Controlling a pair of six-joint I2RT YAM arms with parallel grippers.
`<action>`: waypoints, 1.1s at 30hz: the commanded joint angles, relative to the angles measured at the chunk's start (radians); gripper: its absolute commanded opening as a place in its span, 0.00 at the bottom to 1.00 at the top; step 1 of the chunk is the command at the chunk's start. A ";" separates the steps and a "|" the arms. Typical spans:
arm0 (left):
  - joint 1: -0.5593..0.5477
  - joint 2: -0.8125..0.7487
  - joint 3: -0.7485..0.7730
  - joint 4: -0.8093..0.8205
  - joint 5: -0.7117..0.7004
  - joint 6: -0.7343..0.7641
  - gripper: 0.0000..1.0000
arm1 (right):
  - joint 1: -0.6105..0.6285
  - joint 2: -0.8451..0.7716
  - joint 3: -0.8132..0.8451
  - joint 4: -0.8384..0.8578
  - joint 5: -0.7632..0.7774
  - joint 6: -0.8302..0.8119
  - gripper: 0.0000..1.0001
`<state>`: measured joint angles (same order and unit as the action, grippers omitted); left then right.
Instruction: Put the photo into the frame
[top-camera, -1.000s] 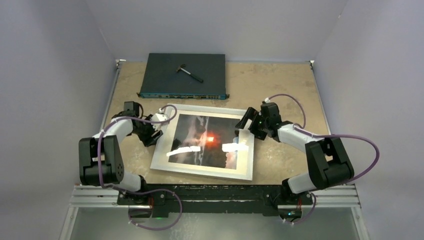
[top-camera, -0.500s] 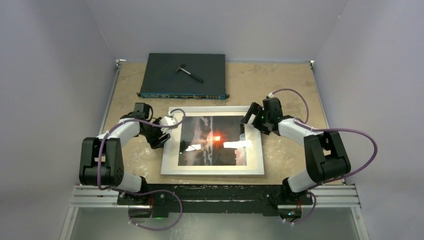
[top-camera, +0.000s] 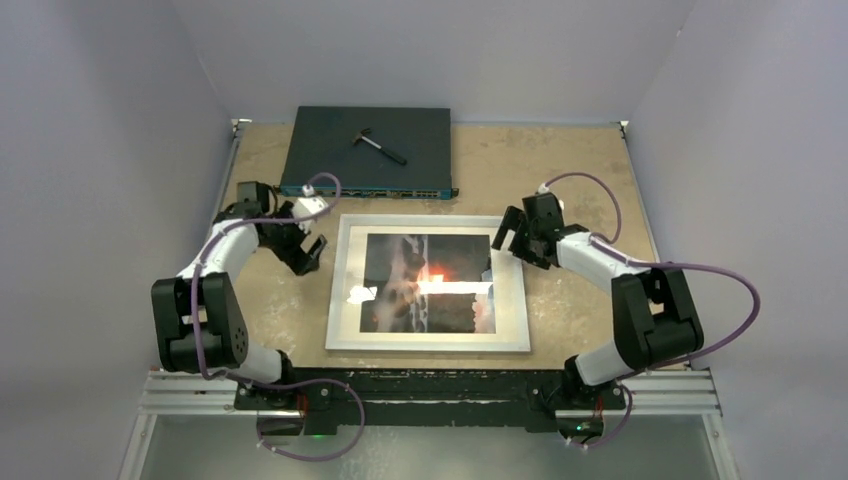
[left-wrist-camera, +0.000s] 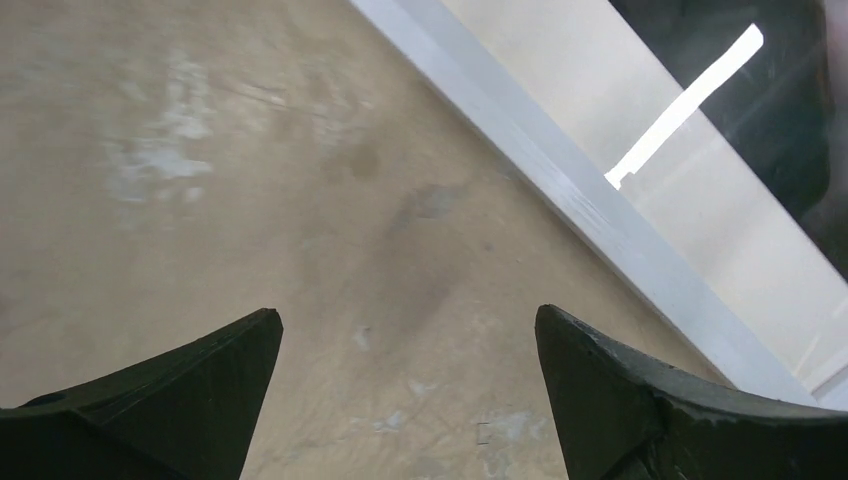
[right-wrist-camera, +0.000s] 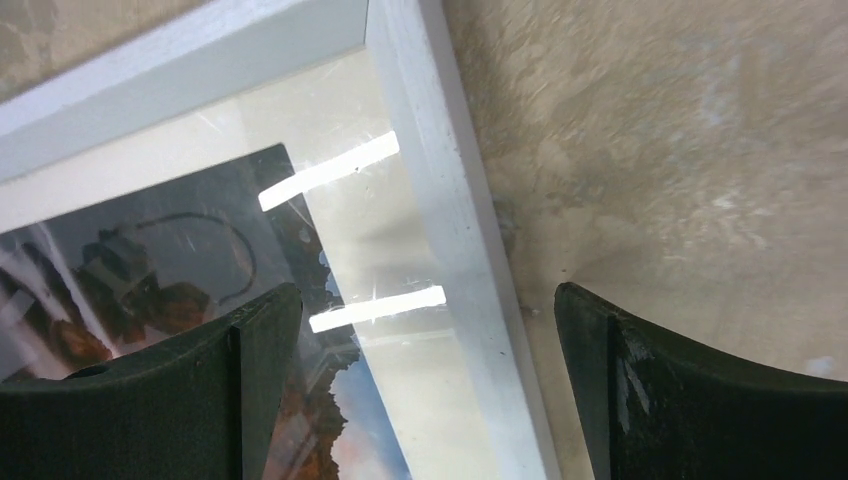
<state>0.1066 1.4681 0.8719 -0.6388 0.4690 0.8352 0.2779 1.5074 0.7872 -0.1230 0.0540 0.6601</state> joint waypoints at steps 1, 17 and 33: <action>0.087 -0.041 0.130 0.021 0.104 -0.187 0.98 | -0.009 -0.104 0.088 -0.073 0.166 -0.063 0.99; 0.244 0.035 -0.381 1.226 0.107 -0.859 1.00 | -0.147 -0.321 -0.295 0.754 0.660 -0.297 0.99; 0.139 0.168 -0.550 1.862 -0.044 -1.026 1.00 | -0.159 -0.003 -0.506 1.631 0.540 -0.577 0.99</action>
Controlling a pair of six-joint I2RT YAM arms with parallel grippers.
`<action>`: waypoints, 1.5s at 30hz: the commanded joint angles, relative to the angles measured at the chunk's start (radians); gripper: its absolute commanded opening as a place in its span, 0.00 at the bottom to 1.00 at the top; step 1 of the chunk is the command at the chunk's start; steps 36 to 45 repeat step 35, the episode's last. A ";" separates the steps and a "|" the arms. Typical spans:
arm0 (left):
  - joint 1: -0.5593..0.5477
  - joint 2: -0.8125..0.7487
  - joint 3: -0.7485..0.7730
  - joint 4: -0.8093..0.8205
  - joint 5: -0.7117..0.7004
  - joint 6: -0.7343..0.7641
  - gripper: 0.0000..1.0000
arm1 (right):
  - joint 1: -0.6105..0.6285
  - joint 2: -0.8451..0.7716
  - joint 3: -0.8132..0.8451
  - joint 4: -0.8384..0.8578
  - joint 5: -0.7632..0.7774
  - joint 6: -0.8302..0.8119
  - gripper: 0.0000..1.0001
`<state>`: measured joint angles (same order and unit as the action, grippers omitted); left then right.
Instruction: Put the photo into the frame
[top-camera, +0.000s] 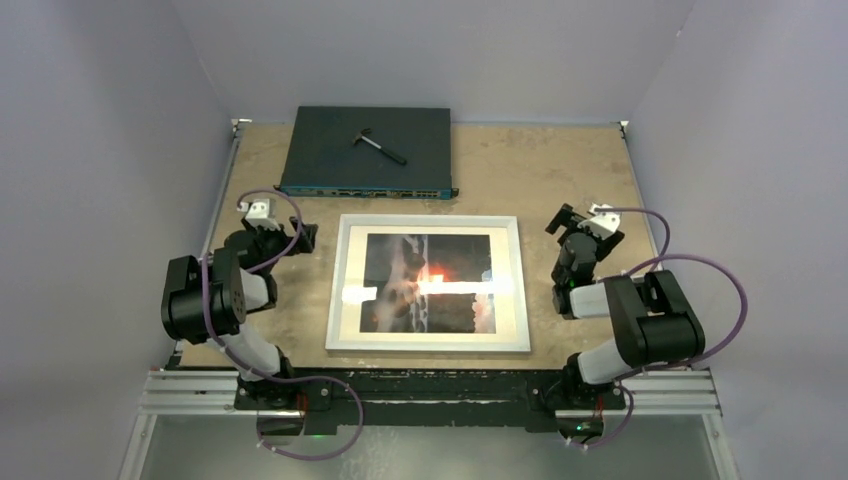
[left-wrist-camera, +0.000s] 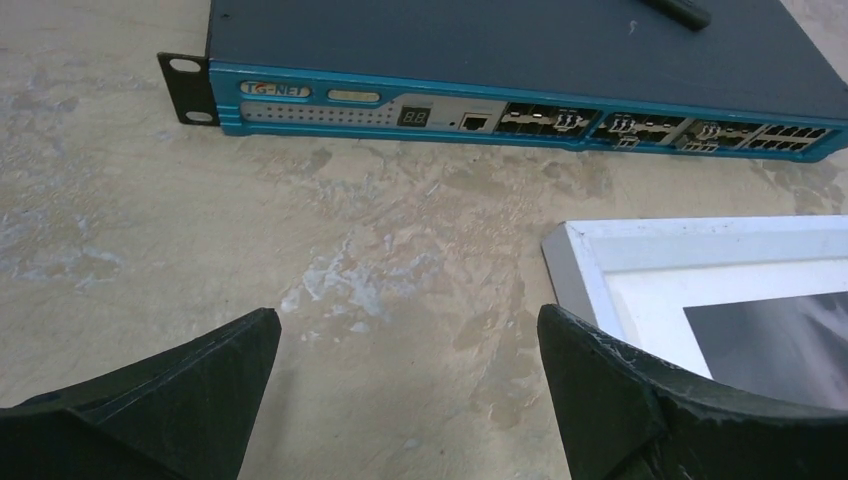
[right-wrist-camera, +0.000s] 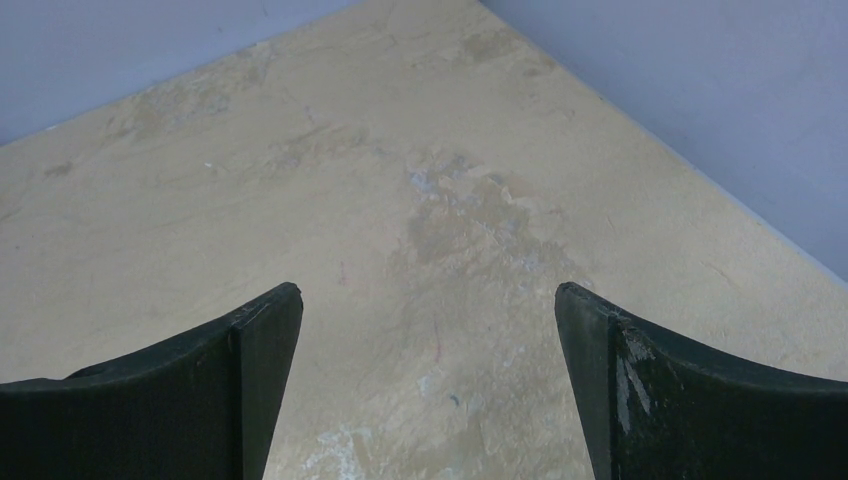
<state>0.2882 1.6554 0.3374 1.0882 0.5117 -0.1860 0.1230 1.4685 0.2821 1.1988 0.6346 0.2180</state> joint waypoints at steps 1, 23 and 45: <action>-0.061 -0.031 -0.036 0.155 -0.123 0.009 1.00 | -0.003 0.035 0.003 0.289 -0.097 -0.158 0.99; -0.274 0.001 -0.069 0.189 -0.437 0.167 1.00 | -0.036 0.102 -0.031 0.403 -0.237 -0.172 0.99; -0.282 -0.002 -0.065 0.173 -0.475 0.173 1.00 | -0.036 0.102 -0.031 0.405 -0.236 -0.172 0.99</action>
